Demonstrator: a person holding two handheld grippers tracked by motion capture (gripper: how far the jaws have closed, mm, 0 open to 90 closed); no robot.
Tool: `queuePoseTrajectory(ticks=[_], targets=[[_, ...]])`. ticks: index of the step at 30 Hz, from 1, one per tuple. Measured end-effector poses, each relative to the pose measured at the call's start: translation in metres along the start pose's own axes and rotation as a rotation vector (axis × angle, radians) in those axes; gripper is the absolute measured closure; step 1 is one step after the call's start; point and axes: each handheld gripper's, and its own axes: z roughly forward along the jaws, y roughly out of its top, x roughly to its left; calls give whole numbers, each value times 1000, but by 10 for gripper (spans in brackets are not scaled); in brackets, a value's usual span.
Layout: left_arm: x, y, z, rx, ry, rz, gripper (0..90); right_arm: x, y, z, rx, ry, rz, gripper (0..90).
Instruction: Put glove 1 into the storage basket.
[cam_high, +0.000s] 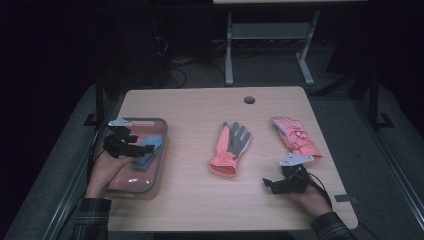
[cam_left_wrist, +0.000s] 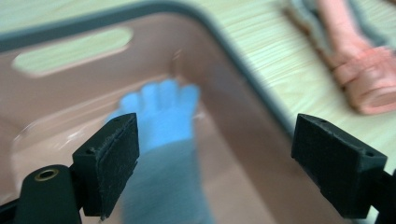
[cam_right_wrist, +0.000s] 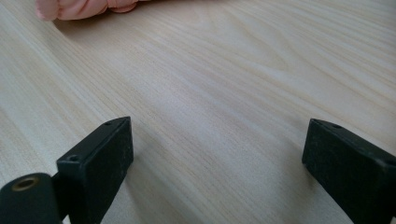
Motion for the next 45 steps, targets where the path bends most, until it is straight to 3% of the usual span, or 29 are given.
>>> queuePoseTrajectory(ticks=[6,13,23,31,34,39,42,45], targets=[[-29,9,2,-31,-80,39,146,0,0,0,0,-1,-1,82],[-62,14,12,-25,-130,94,146,0,0,0,1,-1,1,82],[-104,10,26,-5,-170,162,146,0,0,0,3,0,4,81],[-138,-6,42,10,-194,231,146,3,3,0,27,-5,12,88],[-149,-14,48,16,-206,245,146,3,6,-1,39,5,-1,139],[-159,-30,61,35,-209,268,146,4,12,-4,50,24,19,186],[-161,-40,70,69,-207,293,146,6,16,-7,32,38,21,283],[-161,-47,76,81,-189,304,145,10,23,-10,18,69,24,438]])
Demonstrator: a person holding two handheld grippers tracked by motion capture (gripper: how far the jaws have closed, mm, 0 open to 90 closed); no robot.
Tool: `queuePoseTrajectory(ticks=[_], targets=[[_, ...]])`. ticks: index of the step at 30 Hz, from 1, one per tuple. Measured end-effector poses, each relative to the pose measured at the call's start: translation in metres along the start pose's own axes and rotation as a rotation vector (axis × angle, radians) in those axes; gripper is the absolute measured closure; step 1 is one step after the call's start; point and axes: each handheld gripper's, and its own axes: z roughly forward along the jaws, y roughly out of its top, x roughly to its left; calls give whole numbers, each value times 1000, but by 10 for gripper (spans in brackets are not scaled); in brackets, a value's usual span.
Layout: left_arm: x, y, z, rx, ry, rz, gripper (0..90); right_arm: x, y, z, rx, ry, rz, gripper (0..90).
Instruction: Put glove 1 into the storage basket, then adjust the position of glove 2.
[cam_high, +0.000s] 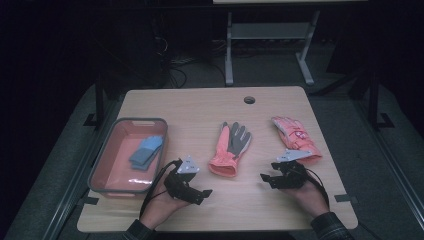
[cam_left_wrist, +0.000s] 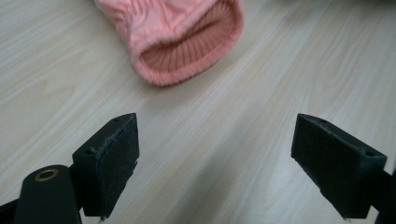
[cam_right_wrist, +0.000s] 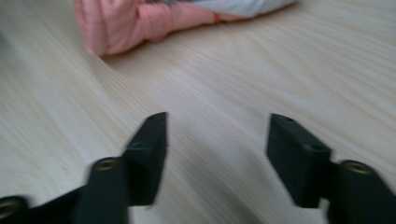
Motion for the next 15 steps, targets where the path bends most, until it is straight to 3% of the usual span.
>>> queuePoseTrajectory(ticks=[6,9,15], targets=[[0,-11,10,8,27,10,145,10,13,2,15,45,-31,752],[-3,-17,14,13,31,21,144,15,22,3,-4,60,-52,876],[-3,-28,18,22,39,31,130,20,45,8,-21,106,-67,899]])
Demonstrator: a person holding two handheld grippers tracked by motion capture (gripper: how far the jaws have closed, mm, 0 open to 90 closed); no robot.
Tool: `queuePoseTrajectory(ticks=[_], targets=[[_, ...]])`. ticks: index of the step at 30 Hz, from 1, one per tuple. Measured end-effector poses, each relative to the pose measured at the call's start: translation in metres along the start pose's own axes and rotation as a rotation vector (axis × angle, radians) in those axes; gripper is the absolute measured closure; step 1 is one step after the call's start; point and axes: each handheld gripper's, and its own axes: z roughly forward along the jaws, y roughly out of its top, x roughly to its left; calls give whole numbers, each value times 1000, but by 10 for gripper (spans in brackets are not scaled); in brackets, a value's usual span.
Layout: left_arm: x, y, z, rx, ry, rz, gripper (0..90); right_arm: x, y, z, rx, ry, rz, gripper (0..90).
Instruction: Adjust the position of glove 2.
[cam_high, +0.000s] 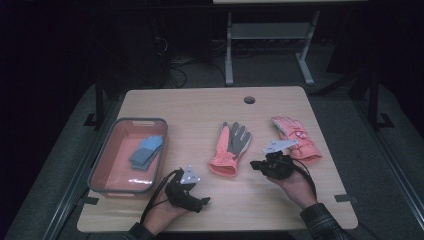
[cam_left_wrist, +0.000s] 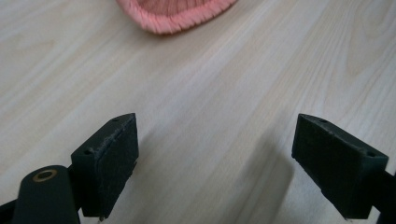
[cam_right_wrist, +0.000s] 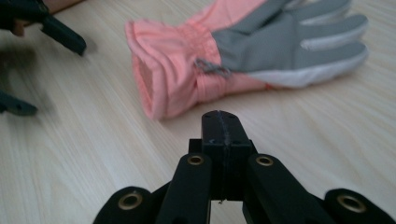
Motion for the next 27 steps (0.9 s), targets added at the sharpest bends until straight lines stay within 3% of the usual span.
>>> queuePoseTrajectory(ticks=[8,16,22,27], targets=[[0,-13,-1,-80,2,38,125,9,32,20,-24,64,-27,899],[2,-14,-1,-84,-14,40,126,17,56,53,-10,95,-48,899],[2,-14,-1,-82,-15,38,126,20,56,69,25,103,-43,900],[3,-14,-1,-83,-11,44,126,20,51,67,35,104,-40,900]])
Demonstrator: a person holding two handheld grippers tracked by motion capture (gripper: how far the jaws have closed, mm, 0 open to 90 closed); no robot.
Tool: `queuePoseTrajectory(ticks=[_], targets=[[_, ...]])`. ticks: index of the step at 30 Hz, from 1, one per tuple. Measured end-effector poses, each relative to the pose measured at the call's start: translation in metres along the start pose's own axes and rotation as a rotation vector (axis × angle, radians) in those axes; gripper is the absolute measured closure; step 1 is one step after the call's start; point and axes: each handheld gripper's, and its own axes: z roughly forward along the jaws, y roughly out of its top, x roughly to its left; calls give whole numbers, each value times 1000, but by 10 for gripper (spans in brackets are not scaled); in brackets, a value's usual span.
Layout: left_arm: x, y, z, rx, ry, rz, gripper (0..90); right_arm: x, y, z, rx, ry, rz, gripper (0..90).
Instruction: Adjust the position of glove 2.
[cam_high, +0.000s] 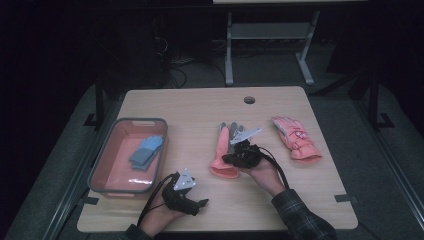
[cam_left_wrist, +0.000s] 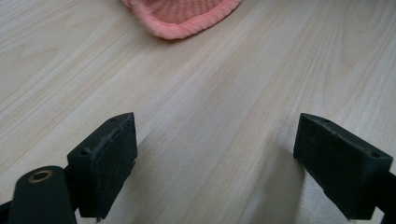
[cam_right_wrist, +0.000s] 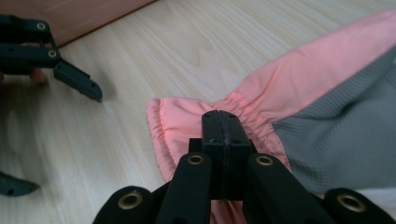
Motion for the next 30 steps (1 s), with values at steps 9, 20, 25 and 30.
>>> queuePoseTrajectory(ticks=[9,20,25,30], targets=[[1,-1,-1,1,2,-4,126,0,-14,-16,24,-10,-17,900],[0,-1,-1,-2,1,-10,126,-6,-39,-46,43,-31,7,900],[1,-1,-1,-3,2,-7,126,-7,-48,-58,37,-37,4,899],[0,-1,-1,-3,3,-11,126,-11,-35,-64,-12,-53,16,900]])
